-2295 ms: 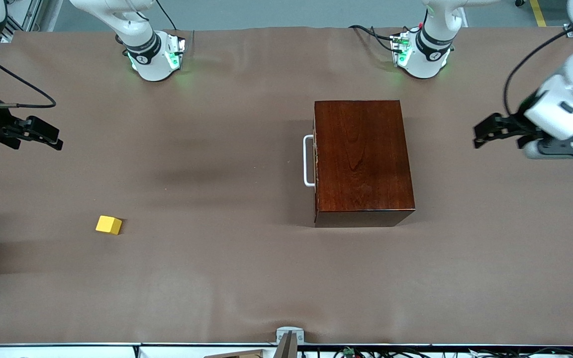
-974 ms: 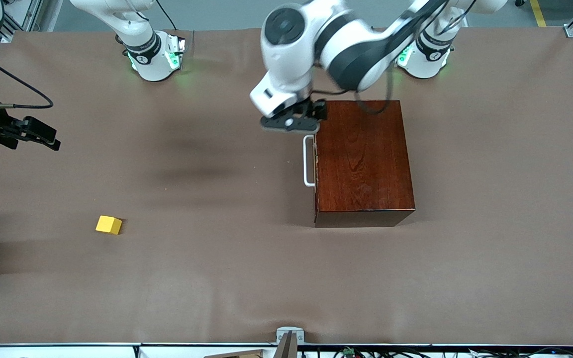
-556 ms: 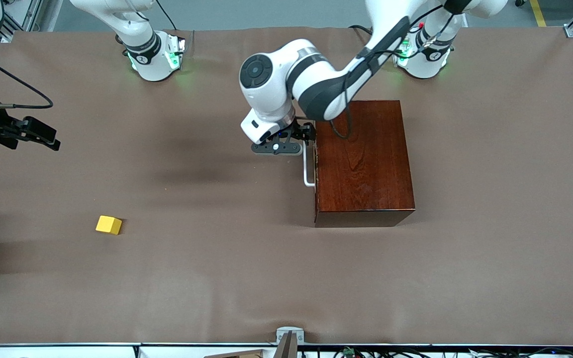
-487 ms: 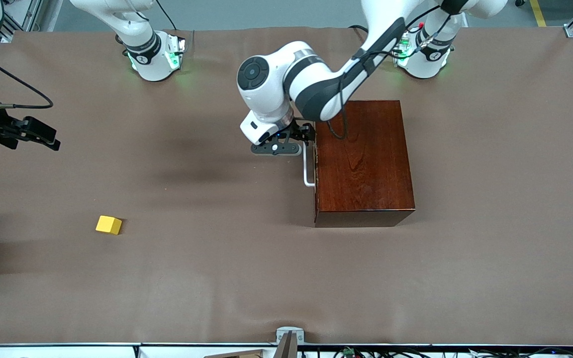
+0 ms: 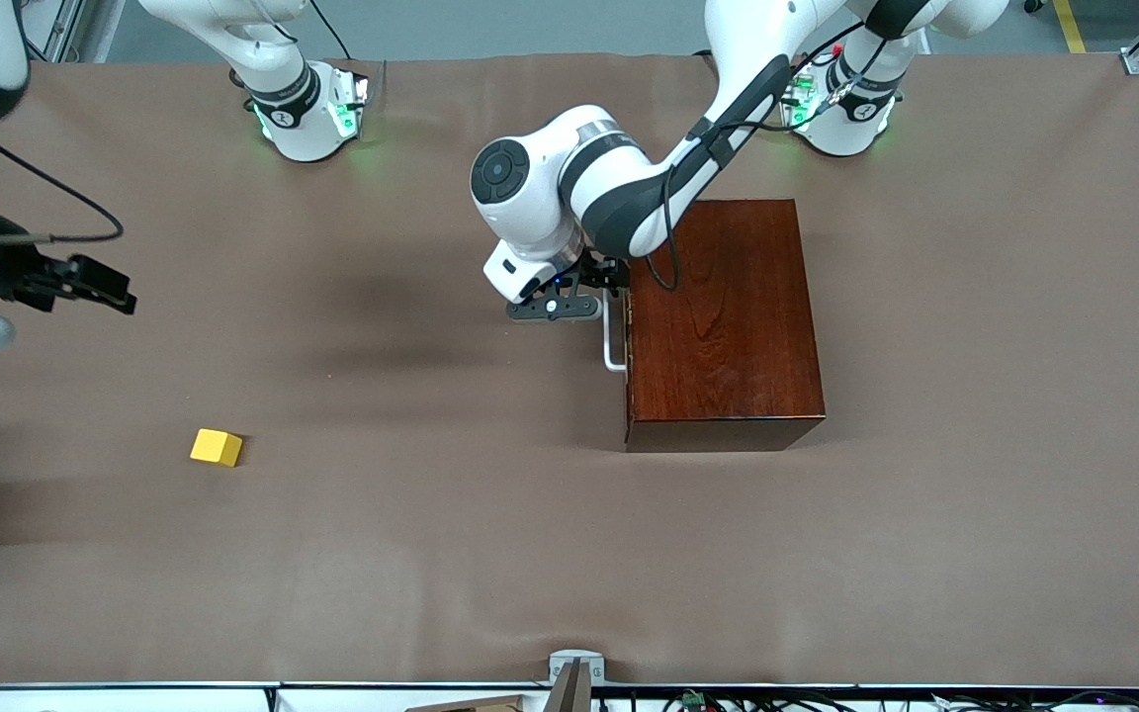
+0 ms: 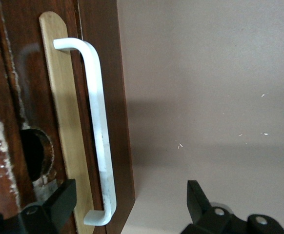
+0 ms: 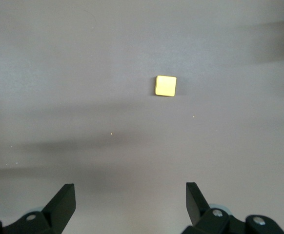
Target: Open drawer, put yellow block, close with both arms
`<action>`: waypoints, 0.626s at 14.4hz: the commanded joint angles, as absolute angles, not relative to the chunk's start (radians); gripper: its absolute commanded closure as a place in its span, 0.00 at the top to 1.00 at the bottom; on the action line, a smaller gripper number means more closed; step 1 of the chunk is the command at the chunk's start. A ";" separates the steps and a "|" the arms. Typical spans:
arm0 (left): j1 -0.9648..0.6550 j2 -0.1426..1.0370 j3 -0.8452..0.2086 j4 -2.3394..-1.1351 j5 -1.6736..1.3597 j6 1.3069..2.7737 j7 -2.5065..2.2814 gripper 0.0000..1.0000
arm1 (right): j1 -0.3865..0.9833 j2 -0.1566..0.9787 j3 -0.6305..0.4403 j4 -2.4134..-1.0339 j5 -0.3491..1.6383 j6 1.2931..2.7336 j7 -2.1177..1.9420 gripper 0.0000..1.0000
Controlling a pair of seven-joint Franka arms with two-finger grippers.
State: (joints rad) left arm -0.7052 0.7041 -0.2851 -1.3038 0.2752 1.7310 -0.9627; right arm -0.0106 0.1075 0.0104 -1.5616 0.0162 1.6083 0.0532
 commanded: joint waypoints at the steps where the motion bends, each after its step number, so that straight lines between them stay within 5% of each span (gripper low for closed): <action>1: -0.712 0.738 -0.282 -1.278 0.299 1.724 -0.989 1.00 | -0.023 0.158 0.018 -1.526 0.011 1.615 0.063 1.00; 9: -0.715 0.772 -0.267 -1.278 0.299 1.784 -1.018 1.00 | 0.029 0.343 0.025 -1.525 0.046 1.770 0.064 1.00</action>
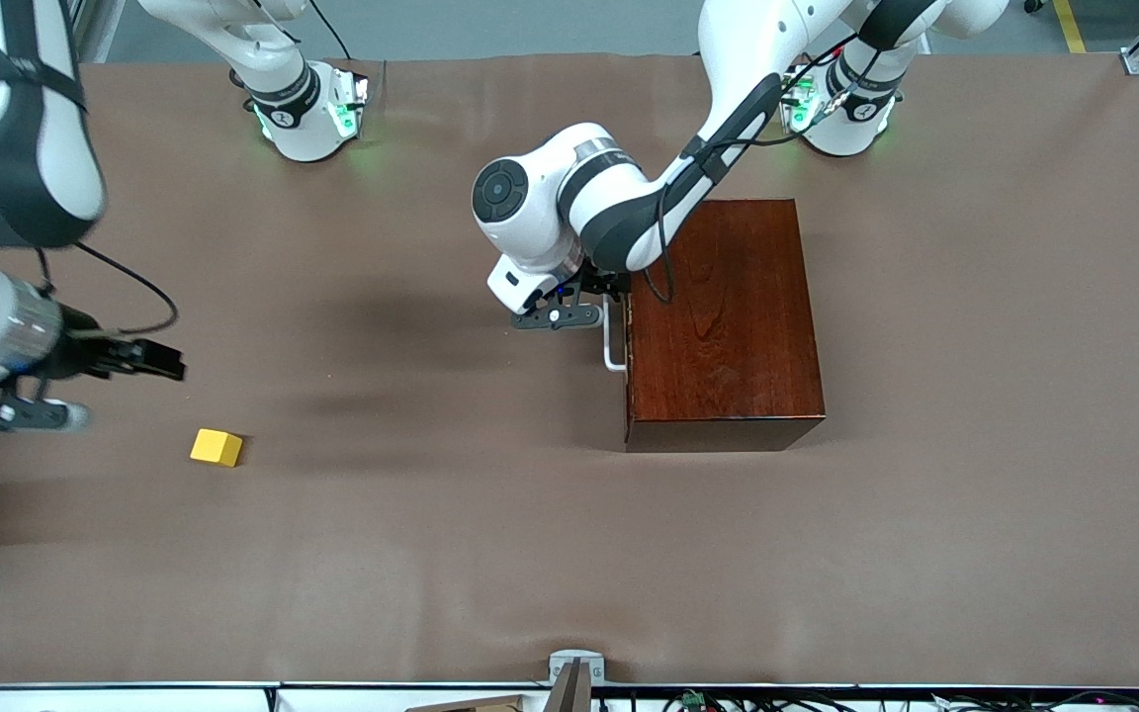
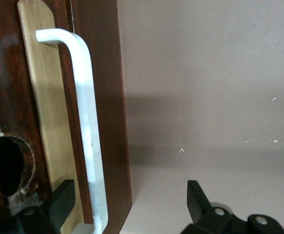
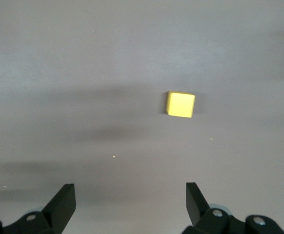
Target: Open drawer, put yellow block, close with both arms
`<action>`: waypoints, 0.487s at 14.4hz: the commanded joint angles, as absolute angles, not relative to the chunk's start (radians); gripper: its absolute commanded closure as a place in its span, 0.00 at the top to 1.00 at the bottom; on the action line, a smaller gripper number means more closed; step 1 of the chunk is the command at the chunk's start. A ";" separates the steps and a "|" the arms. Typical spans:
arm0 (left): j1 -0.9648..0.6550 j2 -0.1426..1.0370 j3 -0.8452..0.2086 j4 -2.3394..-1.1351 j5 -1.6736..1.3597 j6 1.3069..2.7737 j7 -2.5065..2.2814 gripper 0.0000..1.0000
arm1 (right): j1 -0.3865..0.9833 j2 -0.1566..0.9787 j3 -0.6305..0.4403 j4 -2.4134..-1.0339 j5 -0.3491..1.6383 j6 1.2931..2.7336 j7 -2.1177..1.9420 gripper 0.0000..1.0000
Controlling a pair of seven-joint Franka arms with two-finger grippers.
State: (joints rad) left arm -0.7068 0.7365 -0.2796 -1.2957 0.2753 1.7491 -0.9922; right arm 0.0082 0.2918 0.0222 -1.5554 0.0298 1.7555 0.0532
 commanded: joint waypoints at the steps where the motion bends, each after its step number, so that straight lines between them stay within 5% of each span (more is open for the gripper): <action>1: -0.715 0.776 -0.267 -1.278 0.299 1.799 -1.025 1.00 | 0.041 0.359 0.025 -1.525 0.048 1.801 0.064 1.00; 7: -0.715 0.778 -0.265 -1.269 0.299 1.812 -1.028 1.00 | 0.038 0.443 0.018 -1.545 0.032 1.841 0.063 1.00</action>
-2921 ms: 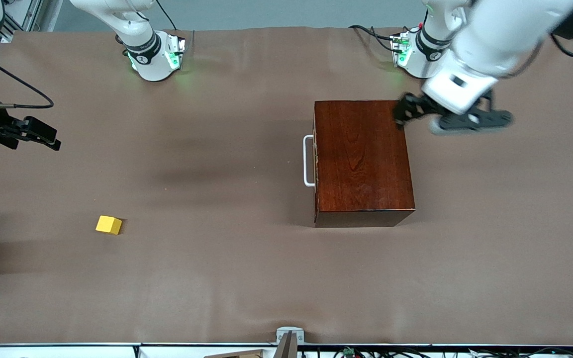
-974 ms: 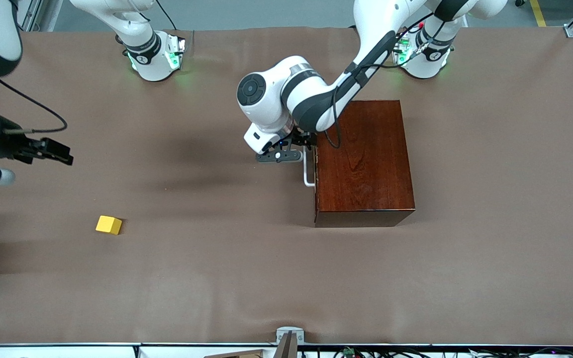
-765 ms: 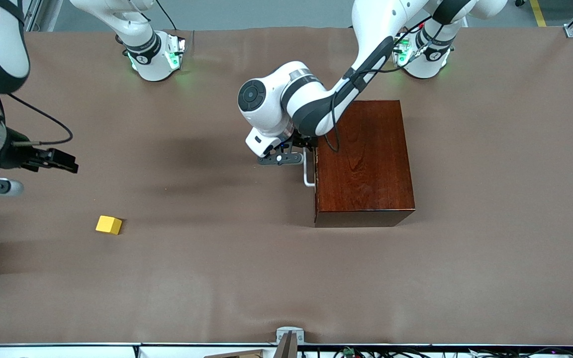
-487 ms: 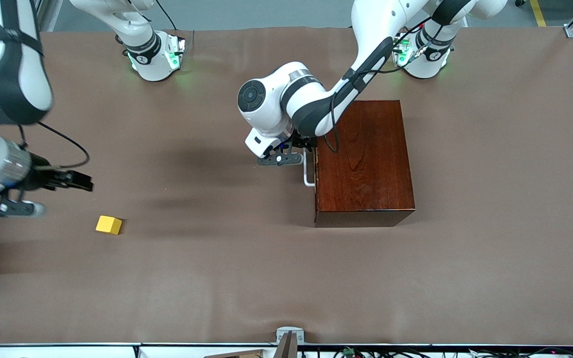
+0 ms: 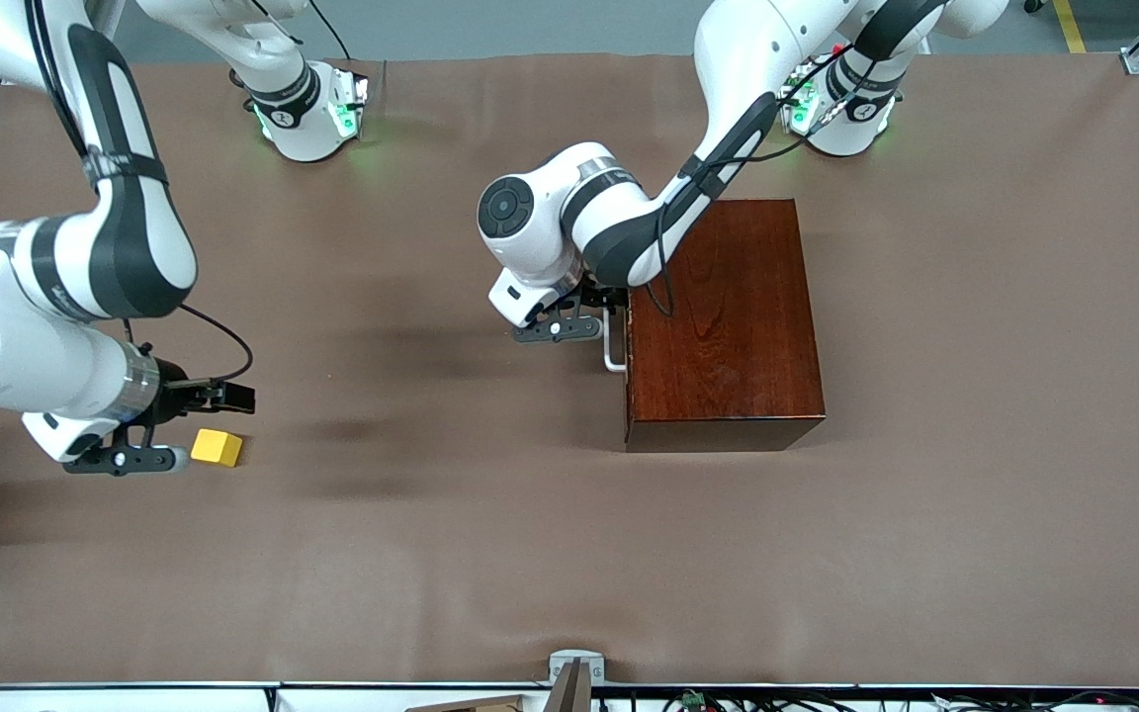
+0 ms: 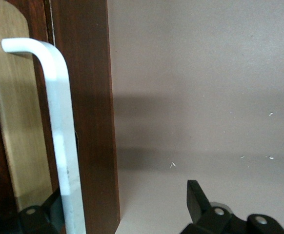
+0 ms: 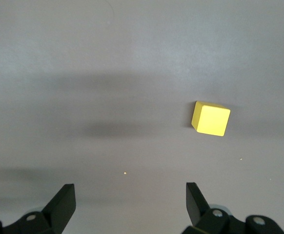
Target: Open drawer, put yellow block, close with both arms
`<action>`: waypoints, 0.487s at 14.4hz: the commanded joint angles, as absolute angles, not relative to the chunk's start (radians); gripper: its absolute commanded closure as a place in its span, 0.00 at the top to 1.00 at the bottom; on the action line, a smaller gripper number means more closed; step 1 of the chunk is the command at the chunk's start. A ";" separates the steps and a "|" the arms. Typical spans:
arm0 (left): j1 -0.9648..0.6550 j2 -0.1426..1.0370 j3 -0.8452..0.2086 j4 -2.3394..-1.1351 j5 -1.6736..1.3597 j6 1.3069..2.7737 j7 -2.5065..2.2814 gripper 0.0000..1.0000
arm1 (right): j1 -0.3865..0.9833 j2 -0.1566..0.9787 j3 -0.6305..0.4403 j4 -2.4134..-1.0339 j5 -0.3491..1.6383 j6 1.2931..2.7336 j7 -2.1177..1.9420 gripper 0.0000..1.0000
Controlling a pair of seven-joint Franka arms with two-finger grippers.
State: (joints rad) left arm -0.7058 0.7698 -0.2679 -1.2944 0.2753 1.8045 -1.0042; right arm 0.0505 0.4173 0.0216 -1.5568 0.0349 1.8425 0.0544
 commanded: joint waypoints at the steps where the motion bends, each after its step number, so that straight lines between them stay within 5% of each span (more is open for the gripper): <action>1: -0.715 0.773 -0.265 -1.267 0.299 1.831 -1.028 1.00 | 0.029 0.460 0.017 -1.548 0.031 1.862 0.063 1.00; 7: -0.721 0.779 -0.267 -1.267 0.296 1.931 -1.074 1.00 | -0.040 0.482 0.017 -1.741 0.032 2.162 0.064 1.00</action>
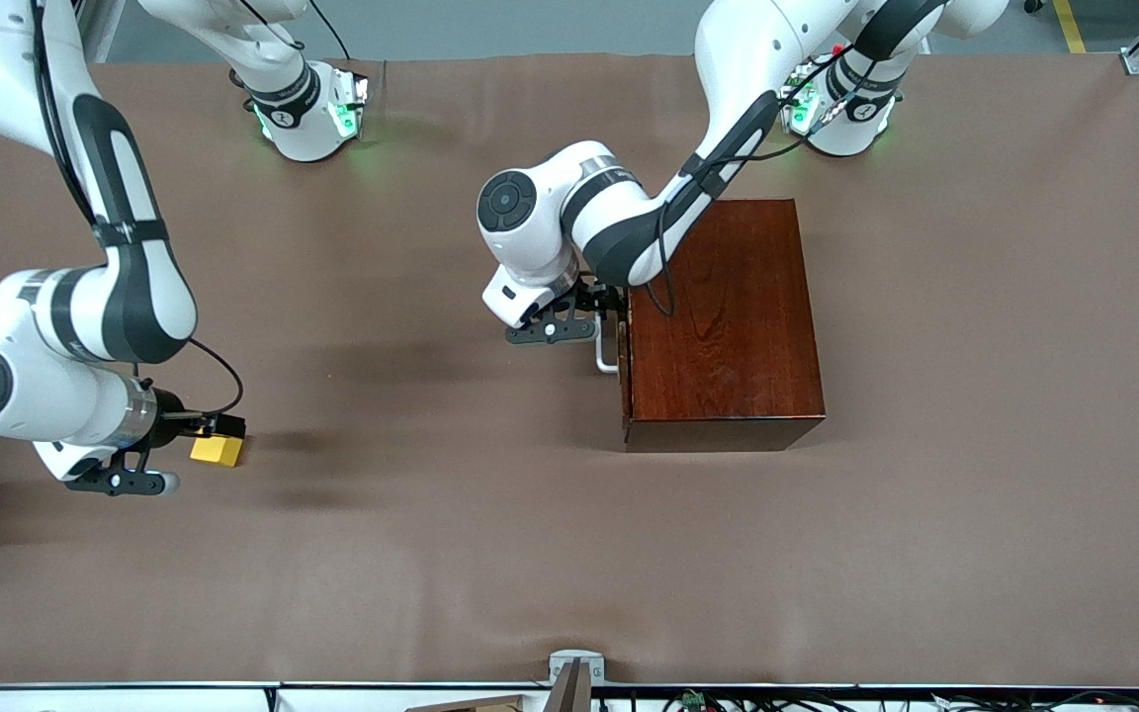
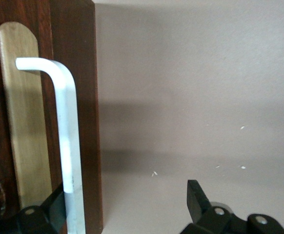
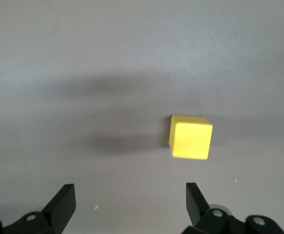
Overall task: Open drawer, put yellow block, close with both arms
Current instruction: 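Pull the drawer open with the left gripper while the right gripper grasps the cube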
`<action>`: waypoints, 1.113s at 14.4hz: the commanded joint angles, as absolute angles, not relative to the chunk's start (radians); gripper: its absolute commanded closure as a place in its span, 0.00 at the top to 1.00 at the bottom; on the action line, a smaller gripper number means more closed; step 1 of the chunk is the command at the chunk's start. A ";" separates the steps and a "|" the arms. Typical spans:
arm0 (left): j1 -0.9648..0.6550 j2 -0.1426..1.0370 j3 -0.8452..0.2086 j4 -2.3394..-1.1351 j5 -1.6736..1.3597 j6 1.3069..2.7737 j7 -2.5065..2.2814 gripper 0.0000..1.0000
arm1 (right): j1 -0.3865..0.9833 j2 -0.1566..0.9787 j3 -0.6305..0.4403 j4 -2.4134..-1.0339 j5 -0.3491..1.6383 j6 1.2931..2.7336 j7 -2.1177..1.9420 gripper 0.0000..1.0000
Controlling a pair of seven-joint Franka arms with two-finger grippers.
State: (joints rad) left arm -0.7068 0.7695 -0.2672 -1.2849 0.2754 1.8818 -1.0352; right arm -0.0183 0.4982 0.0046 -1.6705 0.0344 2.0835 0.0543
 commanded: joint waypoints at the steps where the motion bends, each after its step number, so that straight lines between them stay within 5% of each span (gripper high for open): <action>1: -0.721 0.781 -0.267 -1.267 0.296 1.945 -1.074 1.00 | -0.055 0.485 0.017 -1.756 0.034 2.207 0.064 1.00; 6: -0.738 0.779 -0.270 -1.267 0.288 1.986 -1.074 1.00 | -0.098 0.532 0.014 -1.799 0.032 2.365 0.064 1.00; 16: -0.750 0.802 -0.284 -1.267 0.218 2.098 -1.063 1.00 | -0.115 0.610 0.014 -1.807 0.034 2.382 0.176 1.00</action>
State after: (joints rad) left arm -0.7327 0.7766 -0.2728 -1.2860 0.2511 2.0397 -1.0467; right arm -0.1099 0.5988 0.0045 -1.8028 0.0345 2.3764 0.1505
